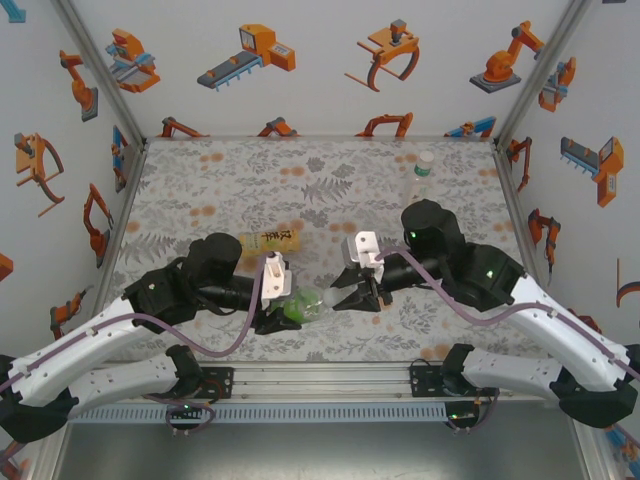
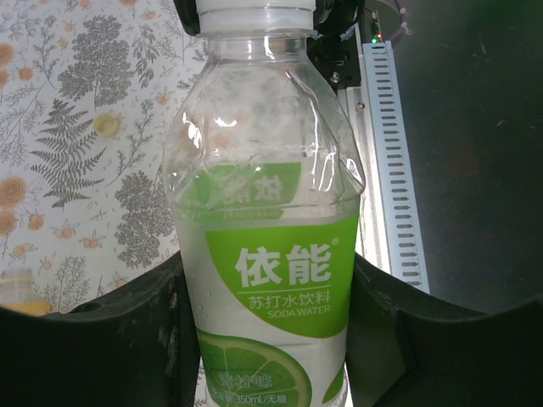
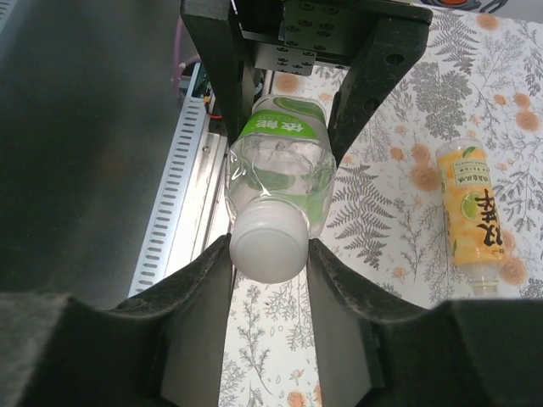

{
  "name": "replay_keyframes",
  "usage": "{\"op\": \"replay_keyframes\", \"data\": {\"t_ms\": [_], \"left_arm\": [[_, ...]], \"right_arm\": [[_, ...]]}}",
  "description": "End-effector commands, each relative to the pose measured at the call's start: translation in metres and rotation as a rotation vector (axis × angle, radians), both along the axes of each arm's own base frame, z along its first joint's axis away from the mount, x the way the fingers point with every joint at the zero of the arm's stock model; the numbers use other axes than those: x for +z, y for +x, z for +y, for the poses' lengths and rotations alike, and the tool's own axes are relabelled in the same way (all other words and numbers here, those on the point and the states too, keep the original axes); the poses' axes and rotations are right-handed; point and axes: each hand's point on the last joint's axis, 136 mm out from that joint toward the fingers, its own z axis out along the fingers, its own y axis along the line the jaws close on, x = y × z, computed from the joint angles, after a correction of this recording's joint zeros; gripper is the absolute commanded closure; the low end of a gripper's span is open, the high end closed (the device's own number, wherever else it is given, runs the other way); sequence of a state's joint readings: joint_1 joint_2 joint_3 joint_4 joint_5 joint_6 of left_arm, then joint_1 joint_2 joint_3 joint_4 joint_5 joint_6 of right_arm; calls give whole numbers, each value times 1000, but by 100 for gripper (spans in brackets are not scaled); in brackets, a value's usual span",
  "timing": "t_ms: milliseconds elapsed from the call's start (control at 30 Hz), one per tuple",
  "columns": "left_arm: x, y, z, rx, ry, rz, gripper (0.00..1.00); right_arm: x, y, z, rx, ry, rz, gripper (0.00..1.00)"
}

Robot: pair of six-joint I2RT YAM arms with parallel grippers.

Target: Screw on the bottle caps

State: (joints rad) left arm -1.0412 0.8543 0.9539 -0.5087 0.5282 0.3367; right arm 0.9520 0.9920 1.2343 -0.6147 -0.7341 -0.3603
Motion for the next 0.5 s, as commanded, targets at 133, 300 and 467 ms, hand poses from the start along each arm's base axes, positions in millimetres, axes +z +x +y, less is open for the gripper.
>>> {"op": "replay_keyframes", "data": {"t_ms": [133, 300, 467], "left_arm": [[20, -5, -2, -29, -56, -21, 100], [18, -4, -2, -24, -52, -22, 100], [16, -2, -3, -20, -44, -24, 100]], "right_arm": [[11, -5, 0, 19, 59, 6, 75], [11, 6, 6, -76, 72, 133, 89], [11, 29, 12, -262, 108, 384, 100]]}}
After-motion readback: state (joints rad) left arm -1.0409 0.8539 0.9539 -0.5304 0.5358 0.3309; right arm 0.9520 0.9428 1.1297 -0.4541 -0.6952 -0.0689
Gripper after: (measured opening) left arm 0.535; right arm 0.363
